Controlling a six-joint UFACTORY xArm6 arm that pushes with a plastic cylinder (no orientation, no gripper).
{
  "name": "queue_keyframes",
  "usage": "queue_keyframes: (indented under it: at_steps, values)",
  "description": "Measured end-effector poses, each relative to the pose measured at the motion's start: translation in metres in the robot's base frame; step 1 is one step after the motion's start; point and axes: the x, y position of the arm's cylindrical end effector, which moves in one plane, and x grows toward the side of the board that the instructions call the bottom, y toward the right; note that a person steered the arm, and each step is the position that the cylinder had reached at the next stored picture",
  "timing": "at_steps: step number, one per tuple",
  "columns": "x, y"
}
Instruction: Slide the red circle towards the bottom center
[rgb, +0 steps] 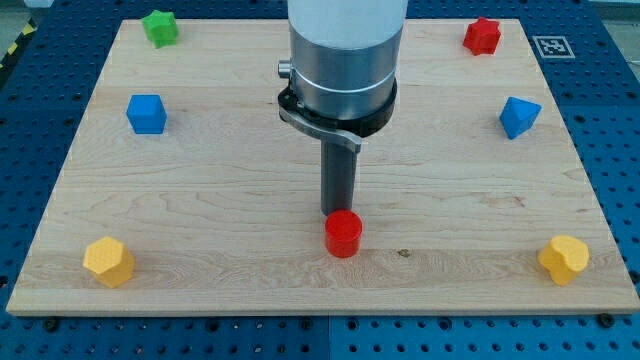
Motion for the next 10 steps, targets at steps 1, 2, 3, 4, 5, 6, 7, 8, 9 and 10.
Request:
queue_keyframes:
  at_steps: [1, 2, 3, 4, 5, 6, 7, 8, 9, 10]
  values:
    - [0.006, 0.0]
    - [0.007, 0.0]
    - [0.01, 0.001]
    - [0.014, 0.004]
    - [0.014, 0.004]
    - [0.014, 0.004]
    - [0.018, 0.004]
    - [0.024, 0.004]
    - [0.016, 0.004]
    - [-0.023, 0.004]
